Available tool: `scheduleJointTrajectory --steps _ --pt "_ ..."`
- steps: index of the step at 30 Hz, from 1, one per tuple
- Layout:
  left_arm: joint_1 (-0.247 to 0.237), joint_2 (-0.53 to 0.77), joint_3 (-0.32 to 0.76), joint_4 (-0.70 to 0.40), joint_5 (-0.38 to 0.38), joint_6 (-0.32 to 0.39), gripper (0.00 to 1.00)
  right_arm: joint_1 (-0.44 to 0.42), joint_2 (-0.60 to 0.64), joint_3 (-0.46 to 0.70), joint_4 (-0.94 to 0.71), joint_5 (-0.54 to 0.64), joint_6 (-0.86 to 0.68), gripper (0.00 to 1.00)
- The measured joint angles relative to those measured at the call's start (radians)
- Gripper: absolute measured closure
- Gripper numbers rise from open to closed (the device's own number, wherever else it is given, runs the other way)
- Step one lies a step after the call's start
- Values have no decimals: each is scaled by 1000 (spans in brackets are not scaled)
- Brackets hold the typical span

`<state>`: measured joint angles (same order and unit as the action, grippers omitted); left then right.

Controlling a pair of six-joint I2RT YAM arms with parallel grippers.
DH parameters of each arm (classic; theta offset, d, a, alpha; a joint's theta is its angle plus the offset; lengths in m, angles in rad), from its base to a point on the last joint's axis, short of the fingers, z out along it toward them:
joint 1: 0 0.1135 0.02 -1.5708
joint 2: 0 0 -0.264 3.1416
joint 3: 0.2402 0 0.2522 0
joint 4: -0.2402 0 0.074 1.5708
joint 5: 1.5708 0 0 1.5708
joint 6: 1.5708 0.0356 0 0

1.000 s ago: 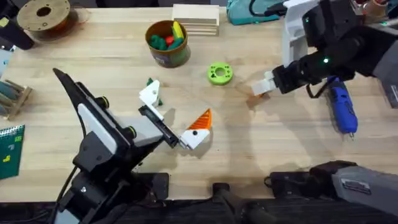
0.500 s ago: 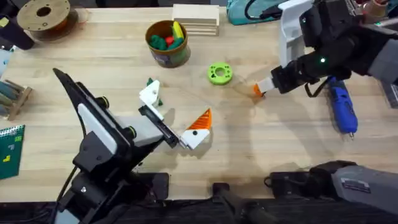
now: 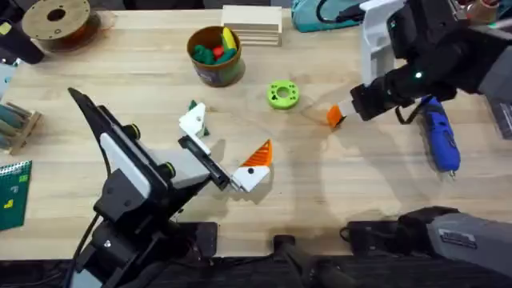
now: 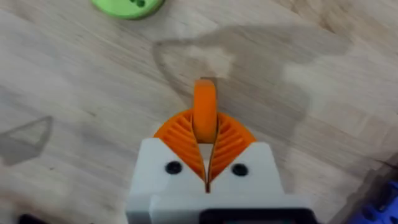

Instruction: Pick up the gripper from the table and insert it into the empty holder that is missing its gripper. Then pick up a screw, insert it into the mounting hole, and use the screwdriver to tighten it. Finally, clean up the table by picking up the vegetable and placing it into the bucket.

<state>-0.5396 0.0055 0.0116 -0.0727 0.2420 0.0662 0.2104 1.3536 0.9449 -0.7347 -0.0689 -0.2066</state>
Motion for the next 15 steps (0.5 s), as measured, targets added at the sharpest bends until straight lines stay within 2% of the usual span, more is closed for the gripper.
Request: scheduleJointTrajectory --steps 3,5,9,15 --pt "0 0 0 0 0 -23 14 0 -28 20 -29 -11 10 982" --pt "0 0 0 0 0 -51 13 -5 -64 31 -55 -57 25 982" --pt "0 0 0 0 0 -114 14 -26 -101 38 -95 -241 61 982" --pt "0 0 0 0 0 -155 14 -32 -91 36 -44 -581 100 982"
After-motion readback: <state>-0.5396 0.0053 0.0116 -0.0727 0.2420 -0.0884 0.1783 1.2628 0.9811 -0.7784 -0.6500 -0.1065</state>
